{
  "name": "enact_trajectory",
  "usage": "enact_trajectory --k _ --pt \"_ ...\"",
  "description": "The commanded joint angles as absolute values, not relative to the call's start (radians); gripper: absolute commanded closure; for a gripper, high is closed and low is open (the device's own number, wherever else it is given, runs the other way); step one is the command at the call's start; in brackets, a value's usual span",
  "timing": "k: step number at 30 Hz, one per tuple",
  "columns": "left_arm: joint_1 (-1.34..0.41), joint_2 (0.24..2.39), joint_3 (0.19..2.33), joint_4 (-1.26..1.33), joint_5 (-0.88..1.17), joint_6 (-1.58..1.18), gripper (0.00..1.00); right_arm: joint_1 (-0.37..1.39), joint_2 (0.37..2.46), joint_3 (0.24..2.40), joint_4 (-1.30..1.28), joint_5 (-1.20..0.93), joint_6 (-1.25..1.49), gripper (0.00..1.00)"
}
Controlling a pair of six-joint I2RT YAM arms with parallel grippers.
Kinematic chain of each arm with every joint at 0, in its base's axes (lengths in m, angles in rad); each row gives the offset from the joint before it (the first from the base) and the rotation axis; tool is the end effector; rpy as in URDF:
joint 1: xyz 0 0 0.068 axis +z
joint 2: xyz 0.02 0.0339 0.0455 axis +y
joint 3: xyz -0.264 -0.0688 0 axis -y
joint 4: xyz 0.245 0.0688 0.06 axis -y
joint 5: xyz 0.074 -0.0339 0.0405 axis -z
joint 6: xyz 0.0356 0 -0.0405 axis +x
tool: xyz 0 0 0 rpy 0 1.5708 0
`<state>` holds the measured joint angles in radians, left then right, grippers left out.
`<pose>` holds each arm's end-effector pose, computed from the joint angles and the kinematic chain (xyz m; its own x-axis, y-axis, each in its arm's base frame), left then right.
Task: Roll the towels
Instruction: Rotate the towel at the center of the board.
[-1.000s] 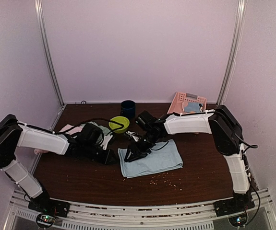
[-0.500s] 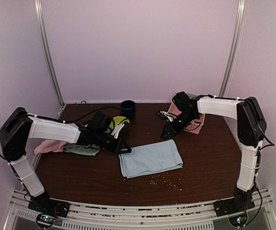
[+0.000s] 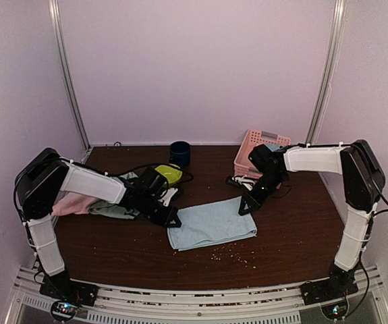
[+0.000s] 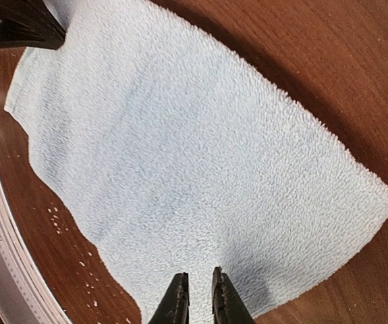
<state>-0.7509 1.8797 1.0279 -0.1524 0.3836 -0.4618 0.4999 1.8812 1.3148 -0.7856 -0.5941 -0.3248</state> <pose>0.2572 -0.2582 0.1299 -0.8996 0.2744 -0.3398 0.4231 0.7407 -0.5219 0.3082 0.1910 0.1830 -0.6511 -0.6569 -0.3801 -0.7509 0.4847 0.4486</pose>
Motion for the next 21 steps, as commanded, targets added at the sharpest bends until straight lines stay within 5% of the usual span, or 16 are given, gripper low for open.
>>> enact_trajectory --k 1,11,21 --pt "-0.752 1.896 1.041 -0.179 0.338 -0.436 1.0 0.507 1.912 1.273 -0.771 -0.511 -0.349 0.86" --pt "-0.728 1.931 1.082 -0.246 0.238 -0.38 1.0 0.51 1.848 1.095 -0.728 -0.408 -0.374 0.87" --pt "-0.683 2.057 1.35 -0.332 0.243 -0.25 1.0 0.707 1.717 1.074 -0.939 -0.698 -0.558 0.82"
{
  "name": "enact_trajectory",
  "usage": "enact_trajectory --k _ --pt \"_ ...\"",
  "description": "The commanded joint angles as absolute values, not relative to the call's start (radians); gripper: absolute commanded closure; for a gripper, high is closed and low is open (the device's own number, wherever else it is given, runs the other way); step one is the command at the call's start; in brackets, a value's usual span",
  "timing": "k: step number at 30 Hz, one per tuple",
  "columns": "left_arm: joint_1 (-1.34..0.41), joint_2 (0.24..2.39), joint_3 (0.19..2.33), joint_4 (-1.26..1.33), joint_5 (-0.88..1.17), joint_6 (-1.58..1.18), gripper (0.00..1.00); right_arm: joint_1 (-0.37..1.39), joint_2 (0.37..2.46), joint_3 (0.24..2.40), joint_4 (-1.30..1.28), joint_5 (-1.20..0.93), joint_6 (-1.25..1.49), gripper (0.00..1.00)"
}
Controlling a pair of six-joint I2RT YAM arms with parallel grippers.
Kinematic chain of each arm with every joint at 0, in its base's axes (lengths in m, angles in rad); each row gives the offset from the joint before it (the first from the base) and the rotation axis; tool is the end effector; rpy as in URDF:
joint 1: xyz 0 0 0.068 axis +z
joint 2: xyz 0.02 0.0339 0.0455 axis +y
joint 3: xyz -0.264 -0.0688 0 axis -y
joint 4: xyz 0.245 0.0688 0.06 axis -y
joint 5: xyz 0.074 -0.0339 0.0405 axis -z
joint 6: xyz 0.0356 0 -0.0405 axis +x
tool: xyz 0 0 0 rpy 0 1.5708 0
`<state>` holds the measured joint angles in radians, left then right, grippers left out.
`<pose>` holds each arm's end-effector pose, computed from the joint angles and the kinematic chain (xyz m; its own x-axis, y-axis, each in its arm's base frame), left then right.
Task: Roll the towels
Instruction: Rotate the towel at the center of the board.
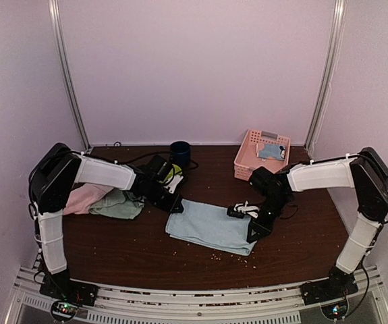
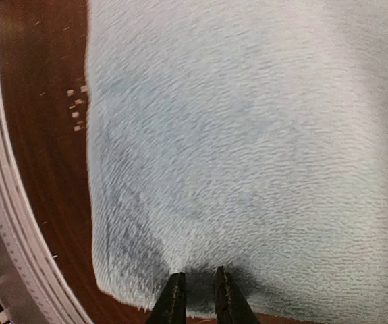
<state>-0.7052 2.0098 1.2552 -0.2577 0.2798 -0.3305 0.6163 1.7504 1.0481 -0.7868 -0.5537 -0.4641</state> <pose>0.3052 -0.2727 0.1366 -0.8492 0.3132 -0.4252 0.4851 0.7809 -0.3935 0.2352 0.1895 0.1569 -0.4915 -0.8147 -0.3076 -0.8350 0.3406 0.4321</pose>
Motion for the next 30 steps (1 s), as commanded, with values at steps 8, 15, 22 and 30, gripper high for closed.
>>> enact_trajectory --k 8,15,22,30 --pt "-0.738 1.837 1.3 -0.269 0.301 -0.253 1.0 0.634 1.643 1.236 -1.024 -0.79 -0.56 0.77" --pt "-0.913 1.689 1.003 0.147 0.455 -0.319 1.0 0.416 1.698 1.248 -0.92 -0.764 -0.459 0.81" --pt "-1.072 1.915 1.115 0.23 0.471 -0.253 1.0 0.385 1.715 1.233 -0.892 -0.697 -0.451 0.83" --pt "-1.157 2.129 1.28 0.166 0.517 -0.189 1.0 0.382 1.741 1.204 -0.883 -0.674 -0.448 0.83"
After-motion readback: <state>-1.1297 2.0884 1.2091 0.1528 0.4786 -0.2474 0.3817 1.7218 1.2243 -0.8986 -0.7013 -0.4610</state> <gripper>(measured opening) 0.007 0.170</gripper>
